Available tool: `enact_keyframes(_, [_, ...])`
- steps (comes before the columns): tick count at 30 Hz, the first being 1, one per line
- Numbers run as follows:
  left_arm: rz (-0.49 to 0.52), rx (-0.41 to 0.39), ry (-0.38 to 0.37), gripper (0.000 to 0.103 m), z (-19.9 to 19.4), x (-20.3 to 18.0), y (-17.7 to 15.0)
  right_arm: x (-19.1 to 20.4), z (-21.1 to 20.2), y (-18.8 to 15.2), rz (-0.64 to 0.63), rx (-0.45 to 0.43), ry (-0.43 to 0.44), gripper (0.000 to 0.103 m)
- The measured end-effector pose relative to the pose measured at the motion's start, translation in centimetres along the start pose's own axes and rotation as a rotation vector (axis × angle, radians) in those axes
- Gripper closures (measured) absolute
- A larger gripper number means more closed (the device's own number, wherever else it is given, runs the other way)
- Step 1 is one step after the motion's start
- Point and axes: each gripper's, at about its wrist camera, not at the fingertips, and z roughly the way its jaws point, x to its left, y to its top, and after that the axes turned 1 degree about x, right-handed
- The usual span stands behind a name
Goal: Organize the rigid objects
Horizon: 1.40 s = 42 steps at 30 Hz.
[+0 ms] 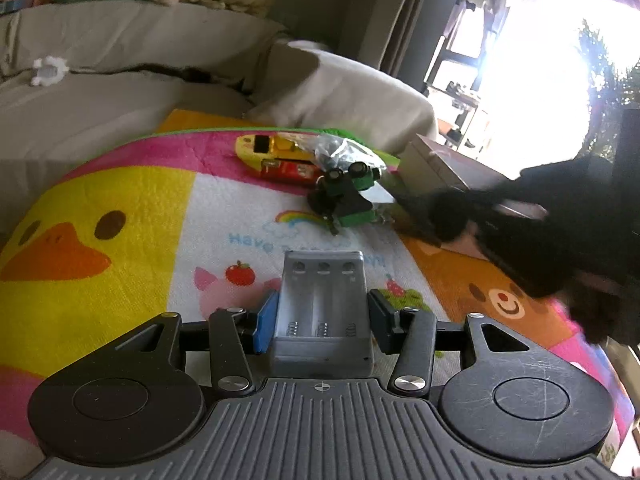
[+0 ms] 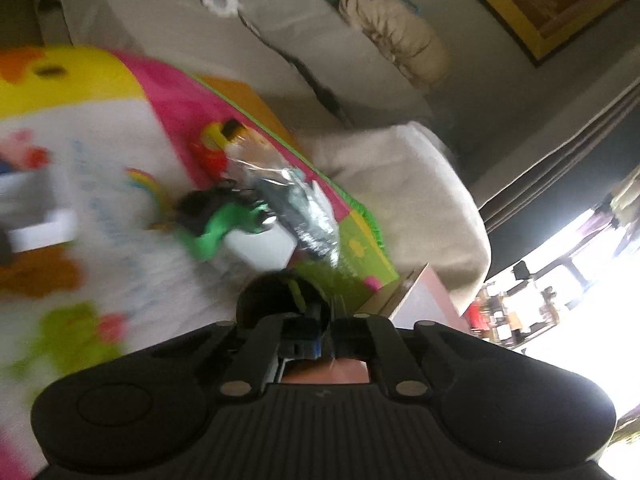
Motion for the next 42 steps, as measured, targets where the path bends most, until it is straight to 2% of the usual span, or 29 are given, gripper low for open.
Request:
enact_keyframes(2, [0.007,0.002,0.007,0.050,0.0,-0.1,0.0,-0.2,-2.3,-1.3,0.018,-0.012,0.027,0.099])
enact_keyframes(7, [0.032,0.014,0.030,0.050,0.2,-0.9,0.1,-0.7,-6.8,-4.8,0.092,0.018,0.186,0.095])
enact_keyframes(10, [0.033,0.026,0.020,0.050,0.1,-1.5,-0.1,-1.8,-8.3,-6.2,0.190,0.025,0.297,0.082])
enact_keyframes(12, [0.044,0.036,0.017,0.050,-0.1,-2.1,-0.1,-2.5,-9.0,-6.9,0.293,0.031,0.385,0.061])
enact_keyframes(15, [0.072,0.042,0.018,0.050,-0.6,-3.0,-0.2,-3.1,-9.5,-7.3,0.418,0.018,0.462,0.054])
enact_keyframes(19, [0.099,0.031,0.042,0.050,-1.9,-3.6,-0.2,-3.1,-10.2,-7.4,0.437,-0.007,0.416,0.054])
enact_keyframes(22, [0.088,0.022,0.052,0.050,-2.6,-3.5,-0.3,-5.7,-10.7,-7.8,0.487,-0.063,0.260,0.054])
enact_keyframes(23, [0.083,0.020,0.053,0.050,-2.7,-3.5,-0.3,-7.8,-10.3,-8.3,0.564,-0.072,0.215,0.054])
enact_keyframes(26, [0.071,0.020,0.044,0.050,-2.5,-3.7,-0.2,-14.2,-7.6,-10.8,0.845,-0.036,0.090,0.041])
enact_keyframes(28, [0.072,0.024,0.035,0.050,-2.2,-4.0,-0.1,-17.4,-4.8,-12.7,0.986,0.007,0.005,0.041])
enact_keyframes(30, [0.081,0.026,0.031,0.050,-2.0,-4.4,0.1,-19.7,-0.7,-14.1,1.038,0.070,0.029,0.041])
enact_keyframes(32, [0.087,0.025,0.026,0.050,-2.1,-4.7,0.1,-20.5,3.6,-14.7,1.042,0.166,0.115,0.041])
enact_keyframes(34, [0.084,0.026,0.029,0.050,-2.1,-4.7,0.2,-20.2,5.8,-14.4,1.033,0.206,0.168,0.034])
enact_keyframes(36, [0.079,0.033,0.040,0.050,-2.0,-4.6,0.3,-19.0,7.0,-12.7,0.918,0.189,0.159,0.034])
enact_keyframes(38, [0.075,0.038,0.051,0.050,-1.9,-4.4,0.4,-18.2,7.9,-11.3,0.819,0.157,0.207,0.035])
enact_keyframes(40, [0.069,0.037,0.054,0.050,-2.0,-4.3,0.4,-17.5,8.3,-10.2,0.773,0.143,0.211,0.038])
enact_keyframes(42, [0.065,0.030,0.053,0.050,-2.2,-4.1,0.4,-17.6,7.2,-9.9,0.793,0.088,0.189,0.039])
